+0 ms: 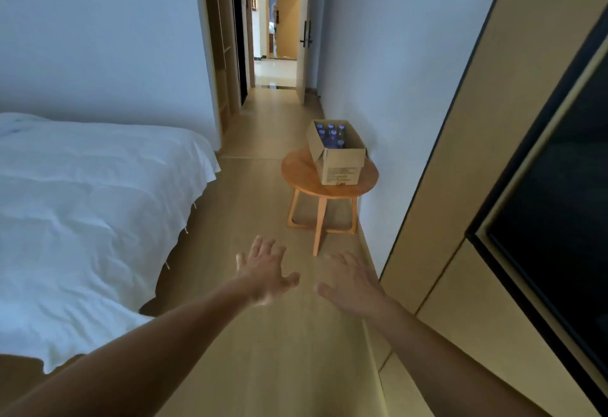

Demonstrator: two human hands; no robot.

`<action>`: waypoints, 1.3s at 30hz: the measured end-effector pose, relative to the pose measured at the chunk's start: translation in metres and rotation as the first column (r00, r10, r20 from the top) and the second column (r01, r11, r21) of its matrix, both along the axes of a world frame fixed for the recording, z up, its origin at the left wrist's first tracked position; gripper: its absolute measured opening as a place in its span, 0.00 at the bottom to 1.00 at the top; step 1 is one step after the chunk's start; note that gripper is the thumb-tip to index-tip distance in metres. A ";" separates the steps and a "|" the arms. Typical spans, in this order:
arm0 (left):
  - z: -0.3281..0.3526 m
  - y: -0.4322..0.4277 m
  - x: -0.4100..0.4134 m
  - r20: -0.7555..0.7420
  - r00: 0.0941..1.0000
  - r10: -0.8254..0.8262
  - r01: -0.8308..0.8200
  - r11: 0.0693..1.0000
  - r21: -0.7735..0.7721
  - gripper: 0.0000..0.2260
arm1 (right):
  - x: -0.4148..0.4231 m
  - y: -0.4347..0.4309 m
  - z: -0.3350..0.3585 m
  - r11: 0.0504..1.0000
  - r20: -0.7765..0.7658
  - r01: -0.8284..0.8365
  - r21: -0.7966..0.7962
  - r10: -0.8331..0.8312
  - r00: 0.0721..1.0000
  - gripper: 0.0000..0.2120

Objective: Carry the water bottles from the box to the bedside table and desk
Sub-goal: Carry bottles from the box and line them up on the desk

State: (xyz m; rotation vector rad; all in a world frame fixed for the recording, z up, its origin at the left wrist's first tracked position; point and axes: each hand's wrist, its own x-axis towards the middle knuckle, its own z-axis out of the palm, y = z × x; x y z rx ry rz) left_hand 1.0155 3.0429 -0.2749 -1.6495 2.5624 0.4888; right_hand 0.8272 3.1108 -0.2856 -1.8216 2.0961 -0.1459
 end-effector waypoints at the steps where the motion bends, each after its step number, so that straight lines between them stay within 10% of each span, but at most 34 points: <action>1: 0.002 -0.018 -0.009 -0.003 1.000 0.012 -0.012 1.000 -0.003 0.35 | -0.010 -0.022 0.000 1.000 0.010 -0.003 -0.013 0.003 1.000 0.36; 39: 0.011 -0.671 -0.251 -0.079 0.994 -0.078 0.080 0.996 0.027 0.35 | -0.246 -0.660 0.002 0.994 -0.037 0.109 -0.023 -0.110 0.993 0.37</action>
